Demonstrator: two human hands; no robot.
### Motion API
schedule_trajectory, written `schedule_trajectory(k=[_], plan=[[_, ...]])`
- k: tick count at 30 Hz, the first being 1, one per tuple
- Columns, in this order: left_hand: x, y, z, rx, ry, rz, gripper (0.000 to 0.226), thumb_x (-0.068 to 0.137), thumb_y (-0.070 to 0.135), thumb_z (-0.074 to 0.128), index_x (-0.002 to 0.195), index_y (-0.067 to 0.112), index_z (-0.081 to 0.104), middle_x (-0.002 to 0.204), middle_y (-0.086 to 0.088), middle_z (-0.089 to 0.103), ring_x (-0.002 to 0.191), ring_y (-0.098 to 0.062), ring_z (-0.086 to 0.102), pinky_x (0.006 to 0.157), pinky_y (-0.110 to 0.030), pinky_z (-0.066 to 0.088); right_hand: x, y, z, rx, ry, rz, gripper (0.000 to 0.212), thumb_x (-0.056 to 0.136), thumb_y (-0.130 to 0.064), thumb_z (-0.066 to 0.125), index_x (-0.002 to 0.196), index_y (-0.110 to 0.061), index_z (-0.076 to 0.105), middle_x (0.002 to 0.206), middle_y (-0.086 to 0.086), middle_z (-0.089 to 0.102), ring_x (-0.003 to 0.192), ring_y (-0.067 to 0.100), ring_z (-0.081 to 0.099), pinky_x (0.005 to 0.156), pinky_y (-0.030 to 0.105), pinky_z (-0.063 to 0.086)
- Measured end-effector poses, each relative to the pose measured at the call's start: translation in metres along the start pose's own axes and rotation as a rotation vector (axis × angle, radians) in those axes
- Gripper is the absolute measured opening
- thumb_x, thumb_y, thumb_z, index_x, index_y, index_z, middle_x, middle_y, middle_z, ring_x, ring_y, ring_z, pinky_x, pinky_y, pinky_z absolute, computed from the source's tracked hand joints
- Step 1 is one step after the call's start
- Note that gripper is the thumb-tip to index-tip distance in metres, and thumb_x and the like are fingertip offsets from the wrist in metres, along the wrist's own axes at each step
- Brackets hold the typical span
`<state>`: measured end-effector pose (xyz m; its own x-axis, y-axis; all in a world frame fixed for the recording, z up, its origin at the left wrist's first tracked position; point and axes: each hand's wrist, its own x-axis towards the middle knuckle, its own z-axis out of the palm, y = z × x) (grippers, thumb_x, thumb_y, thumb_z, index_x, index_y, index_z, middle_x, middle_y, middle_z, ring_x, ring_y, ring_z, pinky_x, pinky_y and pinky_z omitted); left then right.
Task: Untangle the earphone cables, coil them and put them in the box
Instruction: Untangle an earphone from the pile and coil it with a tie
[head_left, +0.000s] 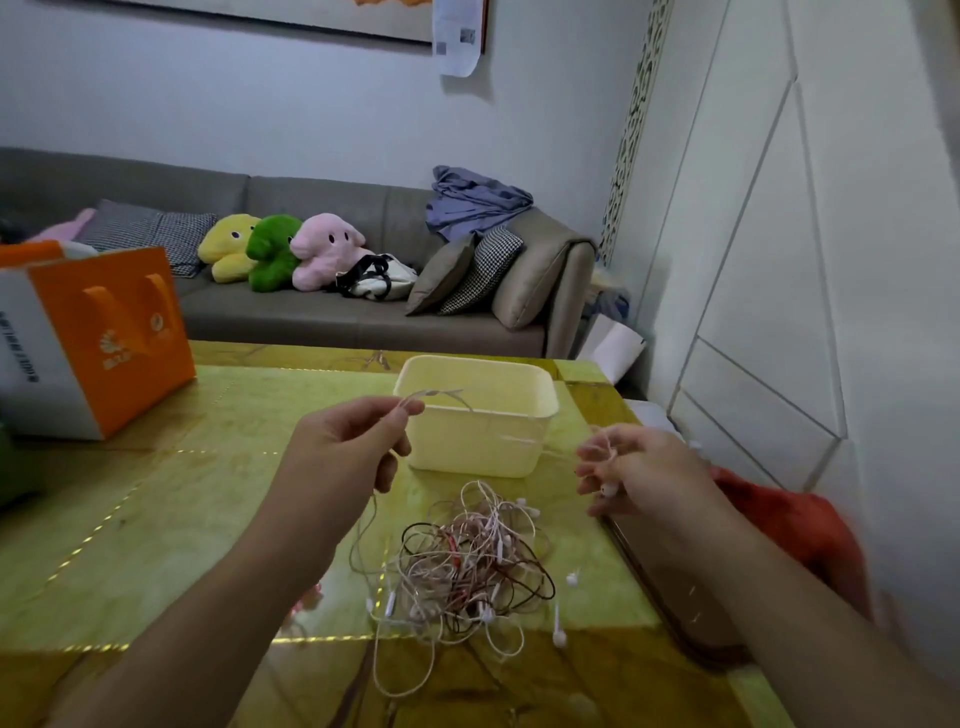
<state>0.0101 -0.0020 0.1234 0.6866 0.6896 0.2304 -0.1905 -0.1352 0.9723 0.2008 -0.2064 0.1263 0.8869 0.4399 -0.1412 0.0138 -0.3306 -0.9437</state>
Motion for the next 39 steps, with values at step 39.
schedule_trajectory(k=[39], plan=[[-0.002,-0.057,0.000,-0.071,0.148,-0.256,0.020,0.109,0.011,0.051,0.104,0.004,0.069,0.079,-0.016,0.077,0.067,-0.030,0.075,0.054,-0.027,0.059,-0.008,0.047,0.046,-0.153,0.216,-0.617,0.020,0.103,-0.024,0.067,0.085,-0.022,0.075,0.064,-0.009,0.062,0.057,0.007,0.056,0.056,0.027,0.050]])
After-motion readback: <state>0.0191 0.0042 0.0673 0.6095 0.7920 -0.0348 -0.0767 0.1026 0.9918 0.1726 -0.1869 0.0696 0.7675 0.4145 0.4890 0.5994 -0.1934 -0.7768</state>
